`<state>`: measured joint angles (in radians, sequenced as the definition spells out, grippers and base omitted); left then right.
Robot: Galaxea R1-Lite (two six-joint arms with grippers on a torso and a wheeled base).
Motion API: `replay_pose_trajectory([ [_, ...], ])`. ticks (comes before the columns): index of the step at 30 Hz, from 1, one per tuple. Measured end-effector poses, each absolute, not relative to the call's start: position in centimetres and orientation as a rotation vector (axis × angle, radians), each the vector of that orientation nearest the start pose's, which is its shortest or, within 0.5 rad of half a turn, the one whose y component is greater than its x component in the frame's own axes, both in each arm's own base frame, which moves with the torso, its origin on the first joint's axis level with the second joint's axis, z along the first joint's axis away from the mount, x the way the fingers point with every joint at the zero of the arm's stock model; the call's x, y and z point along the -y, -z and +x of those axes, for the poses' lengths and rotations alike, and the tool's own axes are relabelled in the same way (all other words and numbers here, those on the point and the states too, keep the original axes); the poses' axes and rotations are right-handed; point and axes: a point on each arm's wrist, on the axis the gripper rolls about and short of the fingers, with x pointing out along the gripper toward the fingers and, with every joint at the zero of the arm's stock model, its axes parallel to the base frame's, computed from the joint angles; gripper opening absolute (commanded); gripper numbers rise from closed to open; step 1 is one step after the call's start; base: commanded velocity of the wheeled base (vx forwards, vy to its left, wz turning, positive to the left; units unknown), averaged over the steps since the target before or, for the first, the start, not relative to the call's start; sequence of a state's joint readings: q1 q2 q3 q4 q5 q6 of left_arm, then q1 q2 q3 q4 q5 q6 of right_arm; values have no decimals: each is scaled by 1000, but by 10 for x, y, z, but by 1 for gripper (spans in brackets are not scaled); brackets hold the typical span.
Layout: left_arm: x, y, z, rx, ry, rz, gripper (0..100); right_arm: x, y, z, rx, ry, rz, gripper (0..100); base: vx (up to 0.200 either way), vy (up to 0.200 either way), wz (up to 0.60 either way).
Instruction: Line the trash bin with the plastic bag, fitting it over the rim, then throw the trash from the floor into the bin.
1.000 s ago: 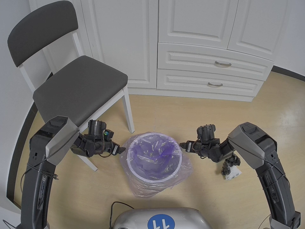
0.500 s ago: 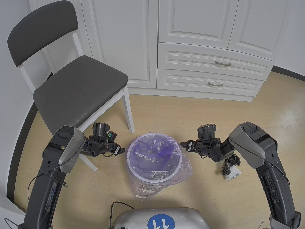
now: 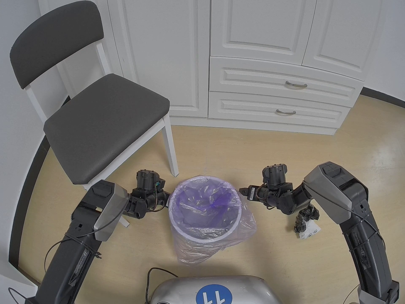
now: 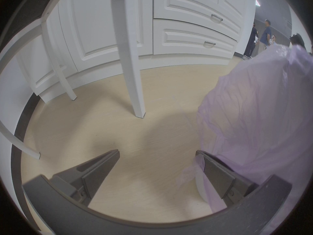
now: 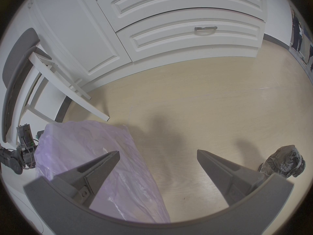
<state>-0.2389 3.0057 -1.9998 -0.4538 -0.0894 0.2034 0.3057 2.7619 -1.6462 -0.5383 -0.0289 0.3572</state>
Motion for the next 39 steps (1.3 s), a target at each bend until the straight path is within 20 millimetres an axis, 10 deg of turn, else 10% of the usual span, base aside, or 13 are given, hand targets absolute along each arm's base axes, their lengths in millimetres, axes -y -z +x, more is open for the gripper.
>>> replay_pose_trajectory([
  [20, 105, 96, 528, -472, 236, 229, 100, -144, 56, 481, -611, -157, 220, 100, 0, 0, 0],
  [39, 78, 72, 412, -515, 275, 207, 100, -118, 41, 462, -653, -186, -11, 100, 0, 0, 0],
])
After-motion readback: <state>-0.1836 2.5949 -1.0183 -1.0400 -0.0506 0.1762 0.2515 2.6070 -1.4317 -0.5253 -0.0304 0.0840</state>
